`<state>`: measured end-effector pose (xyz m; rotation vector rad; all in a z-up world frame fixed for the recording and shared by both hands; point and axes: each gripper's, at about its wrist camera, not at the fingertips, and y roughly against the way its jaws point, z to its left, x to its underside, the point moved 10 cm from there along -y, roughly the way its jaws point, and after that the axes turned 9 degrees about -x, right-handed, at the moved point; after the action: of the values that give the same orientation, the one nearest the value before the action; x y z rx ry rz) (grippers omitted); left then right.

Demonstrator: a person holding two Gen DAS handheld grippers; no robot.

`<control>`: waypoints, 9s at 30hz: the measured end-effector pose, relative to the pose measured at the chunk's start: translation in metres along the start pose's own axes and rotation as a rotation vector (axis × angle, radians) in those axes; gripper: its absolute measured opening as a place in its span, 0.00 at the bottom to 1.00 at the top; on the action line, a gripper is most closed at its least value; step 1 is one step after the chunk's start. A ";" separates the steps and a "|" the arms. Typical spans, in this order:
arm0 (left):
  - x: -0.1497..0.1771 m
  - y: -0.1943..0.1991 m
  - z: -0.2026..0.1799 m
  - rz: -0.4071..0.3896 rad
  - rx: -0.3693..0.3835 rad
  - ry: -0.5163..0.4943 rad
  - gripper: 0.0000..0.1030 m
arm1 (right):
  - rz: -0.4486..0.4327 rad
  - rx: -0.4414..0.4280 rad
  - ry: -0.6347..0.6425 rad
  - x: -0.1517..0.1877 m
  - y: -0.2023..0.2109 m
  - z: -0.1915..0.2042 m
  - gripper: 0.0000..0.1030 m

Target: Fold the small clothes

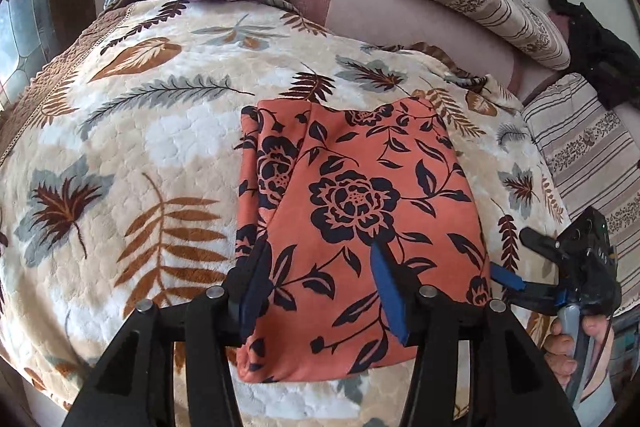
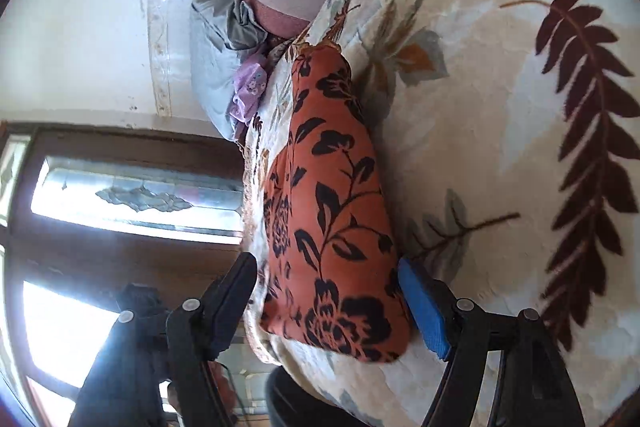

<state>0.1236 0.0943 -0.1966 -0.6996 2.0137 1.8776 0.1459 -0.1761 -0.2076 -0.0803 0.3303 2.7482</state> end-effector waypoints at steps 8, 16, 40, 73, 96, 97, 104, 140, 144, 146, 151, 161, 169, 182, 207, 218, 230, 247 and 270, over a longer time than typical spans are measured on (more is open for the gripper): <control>0.041 -0.054 0.035 0.106 -0.003 0.117 0.76 | 0.119 0.115 -0.025 -0.003 -0.050 -0.033 0.35; 0.043 -0.049 0.034 0.060 -0.016 0.060 0.78 | 0.032 0.032 -0.025 -0.029 -0.048 -0.002 0.72; 0.055 -0.047 0.026 0.017 -0.027 -0.009 0.85 | 0.082 0.332 0.047 -0.105 -0.126 -0.023 0.35; -0.060 -0.083 0.043 0.110 -0.053 0.138 0.73 | 0.246 0.287 0.463 0.069 -0.094 0.036 0.70; -0.072 -0.115 0.051 0.207 0.067 0.219 0.43 | 0.261 0.273 0.457 0.069 -0.090 0.034 0.70; -0.070 -0.107 0.053 0.204 0.056 0.218 0.43 | 0.259 0.270 0.455 0.069 -0.090 0.034 0.70; -0.021 -0.027 0.046 0.112 0.089 0.138 0.49 | 0.255 0.266 0.448 0.067 -0.090 0.032 0.70; 0.061 -0.003 0.042 0.100 -0.109 0.030 0.59 | 0.181 0.246 0.317 0.049 -0.067 0.043 0.76; 0.060 -0.006 0.042 0.102 -0.111 0.034 0.61 | 0.211 0.252 0.332 0.057 -0.072 0.038 0.76; 0.062 -0.008 0.043 0.112 -0.112 0.034 0.61 | 0.205 0.245 0.319 0.058 -0.072 0.031 0.76; 0.062 -0.008 0.043 0.109 -0.119 0.026 0.62 | 0.182 0.238 0.345 0.057 -0.065 0.048 0.76; 0.062 -0.010 0.043 0.111 -0.125 0.018 0.62 | 0.169 0.220 0.345 0.057 -0.064 0.052 0.76; 0.063 -0.009 0.046 0.111 -0.118 0.028 0.65 | 0.169 0.220 0.307 0.052 -0.061 0.040 0.76; -0.012 -0.037 0.053 0.114 0.087 0.180 0.79 | 0.012 0.306 0.248 -0.040 -0.018 0.023 0.80; -0.012 -0.085 0.011 0.179 0.130 0.064 0.64 | 0.189 0.294 0.190 -0.041 -0.087 -0.012 0.62; -0.009 -0.075 0.015 0.155 0.214 0.071 0.43 | 0.219 0.375 0.303 -0.036 -0.092 0.004 0.46; -0.059 -0.025 -0.028 0.028 0.301 0.058 0.30 | 0.155 0.310 0.524 -0.066 -0.052 0.095 0.36; -0.038 -0.078 -0.099 0.167 0.214 0.009 0.59 | -0.086 0.527 0.328 -0.129 0.071 -0.014 0.54; 0.003 -0.052 -0.095 0.040 -0.045 -0.196 0.75 | -0.052 0.501 0.405 -0.138 0.013 0.014 0.83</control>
<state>0.1591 -0.0016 -0.2321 -0.4690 1.8815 1.9372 0.2696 -0.2340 -0.1778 -0.5035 1.0919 2.4963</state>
